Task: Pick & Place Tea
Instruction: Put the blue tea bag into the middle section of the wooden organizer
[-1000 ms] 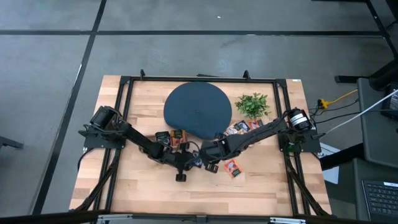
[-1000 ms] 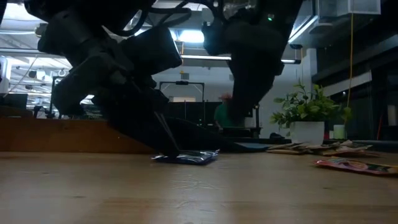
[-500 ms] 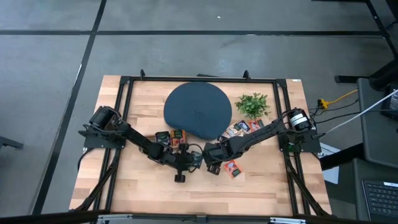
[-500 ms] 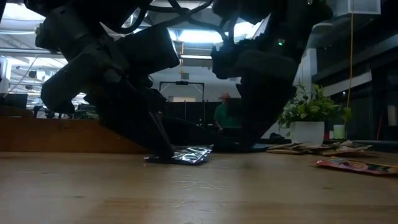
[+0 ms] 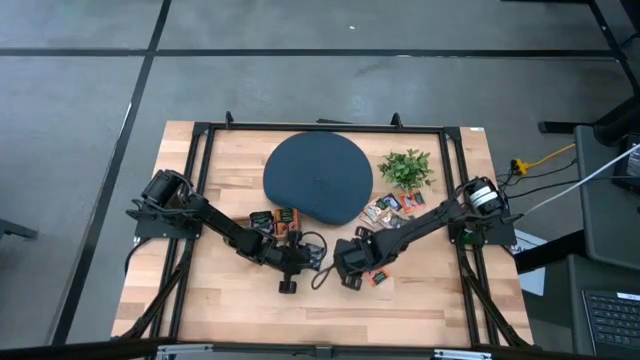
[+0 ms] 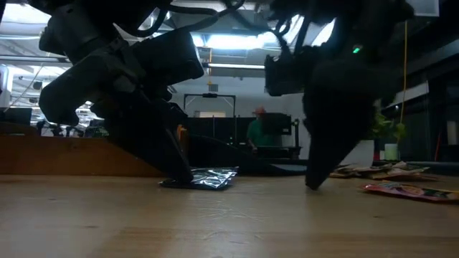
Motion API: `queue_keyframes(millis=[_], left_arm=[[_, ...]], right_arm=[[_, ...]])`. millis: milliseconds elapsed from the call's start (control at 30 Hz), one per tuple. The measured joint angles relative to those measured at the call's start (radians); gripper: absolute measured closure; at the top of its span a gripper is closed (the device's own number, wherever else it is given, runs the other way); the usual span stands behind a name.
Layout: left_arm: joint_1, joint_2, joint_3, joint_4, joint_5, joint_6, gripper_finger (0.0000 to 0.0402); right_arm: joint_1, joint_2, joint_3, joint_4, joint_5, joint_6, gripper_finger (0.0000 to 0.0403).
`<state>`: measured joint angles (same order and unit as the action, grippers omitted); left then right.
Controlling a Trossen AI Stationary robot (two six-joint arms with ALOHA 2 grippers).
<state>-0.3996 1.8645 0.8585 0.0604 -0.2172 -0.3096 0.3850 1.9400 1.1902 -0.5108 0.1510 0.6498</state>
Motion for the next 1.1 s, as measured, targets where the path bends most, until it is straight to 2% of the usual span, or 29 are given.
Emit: queue_keyframes(millis=[200,333,433,533,667,767,1100], left_arm=[[-0.006,0.000,-0.001,0.002,-0.009,0.001,0.0400],[-0.018,0.001,-0.002,0.002,-0.034,0.016,0.0399],[-0.025,0.002,-0.002,0.002,-0.051,0.030,0.0400],[-0.031,0.002,-0.003,0.001,-0.063,0.043,0.0399],[-0.039,0.002,-0.003,0.001,-0.082,0.058,0.0400],[-0.039,0.003,-0.003,0.002,-0.081,0.069,0.0399],[-0.040,0.003,-0.006,0.040,-0.109,0.111,0.0400]], right_arm=[[0.043,-0.071,0.000,0.060,0.010,0.011,0.0208],[0.071,-0.124,-0.003,0.060,0.126,0.031,0.0208],[0.074,-0.155,-0.037,0.087,0.160,0.071,0.0208],[0.071,-0.169,-0.120,0.215,0.156,0.127,0.0208],[0.040,-0.171,-0.243,0.505,0.089,0.172,0.0208],[0.007,-0.171,-0.316,0.654,0.067,0.212,0.0208],[-0.094,-0.170,-0.373,0.720,0.033,0.288,0.0208]])
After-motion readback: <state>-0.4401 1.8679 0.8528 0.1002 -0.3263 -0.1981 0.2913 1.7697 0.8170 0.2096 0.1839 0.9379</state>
